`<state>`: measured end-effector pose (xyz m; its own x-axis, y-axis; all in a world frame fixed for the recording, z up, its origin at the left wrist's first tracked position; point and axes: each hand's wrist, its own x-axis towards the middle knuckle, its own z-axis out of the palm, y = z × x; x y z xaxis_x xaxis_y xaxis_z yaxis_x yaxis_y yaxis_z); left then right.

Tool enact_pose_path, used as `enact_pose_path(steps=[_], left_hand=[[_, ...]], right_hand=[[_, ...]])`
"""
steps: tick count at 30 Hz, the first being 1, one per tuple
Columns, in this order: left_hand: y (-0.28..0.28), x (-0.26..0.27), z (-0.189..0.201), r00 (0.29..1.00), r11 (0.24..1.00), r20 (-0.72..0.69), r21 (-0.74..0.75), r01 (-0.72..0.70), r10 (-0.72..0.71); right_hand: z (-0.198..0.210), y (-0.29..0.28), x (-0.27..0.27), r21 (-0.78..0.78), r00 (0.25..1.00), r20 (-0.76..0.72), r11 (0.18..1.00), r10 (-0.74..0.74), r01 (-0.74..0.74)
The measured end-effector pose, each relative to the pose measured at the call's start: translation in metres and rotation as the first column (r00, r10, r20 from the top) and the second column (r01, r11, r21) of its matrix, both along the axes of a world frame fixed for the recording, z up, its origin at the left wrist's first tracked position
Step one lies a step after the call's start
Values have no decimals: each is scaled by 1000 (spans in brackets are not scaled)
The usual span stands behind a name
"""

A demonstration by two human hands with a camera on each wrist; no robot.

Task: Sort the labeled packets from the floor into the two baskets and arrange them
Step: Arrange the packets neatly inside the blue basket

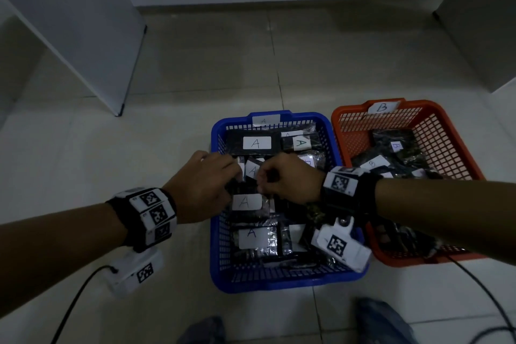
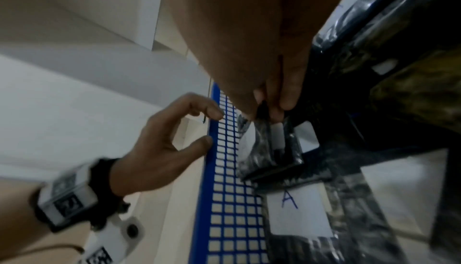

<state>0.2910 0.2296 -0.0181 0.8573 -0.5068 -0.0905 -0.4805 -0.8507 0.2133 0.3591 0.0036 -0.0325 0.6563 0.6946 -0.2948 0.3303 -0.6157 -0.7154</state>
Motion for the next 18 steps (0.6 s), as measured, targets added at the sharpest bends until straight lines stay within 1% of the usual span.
enact_pose_path(steps=[2,3,4,6,7,8,9,10,11,12,13,15,16,18], left_hand=[[-1,-3,1,996,997,-52,-1,78,-78],[-2,-4,0,989,991,-70,21,131,-129],[-4,-5,-1,980,981,-79,58,185,-181],[-6,-8,-6,964,955,-52,135,264,-259],[-8,-9,-10,961,948,-28,158,276,-275],[-9,-10,-12,962,948,-10,169,269,-271],[-10,-10,-14,965,952,14,167,255,-261],[-10,-9,-15,969,956,28,171,237,-245],[-10,-8,-16,972,958,39,182,222,-232],[-10,-7,-16,974,958,40,198,209,-221],[-9,-5,-17,977,958,41,208,198,-210],[-9,-5,-18,982,959,41,225,173,-186],[-9,-6,-19,983,958,46,236,162,-178],[-10,-8,-18,983,956,64,250,151,-172]], right_hand=[[-3,3,-2,-27,992,123,1000,-12,15],[-3,3,-3,-33,987,157,999,-16,21],[-3,2,-3,-34,984,174,999,-21,27],[2,-2,-2,-25,979,203,999,-31,37],[8,-6,0,-39,972,236,999,-25,35],[16,-12,3,-85,960,280,996,1,24],[25,-20,7,-172,947,317,985,51,5],[36,-29,9,-290,934,337,957,121,-19],[43,-39,11,-410,920,338,911,200,-48],[48,-49,9,-510,904,326,857,277,-79],[52,-58,4,-577,889,308,810,339,-109],[52,-68,-14,-660,866,264,734,424,-158],[50,-71,-24,-687,866,234,705,441,-173],[44,-71,-36,-703,875,220,692,431,-164]])
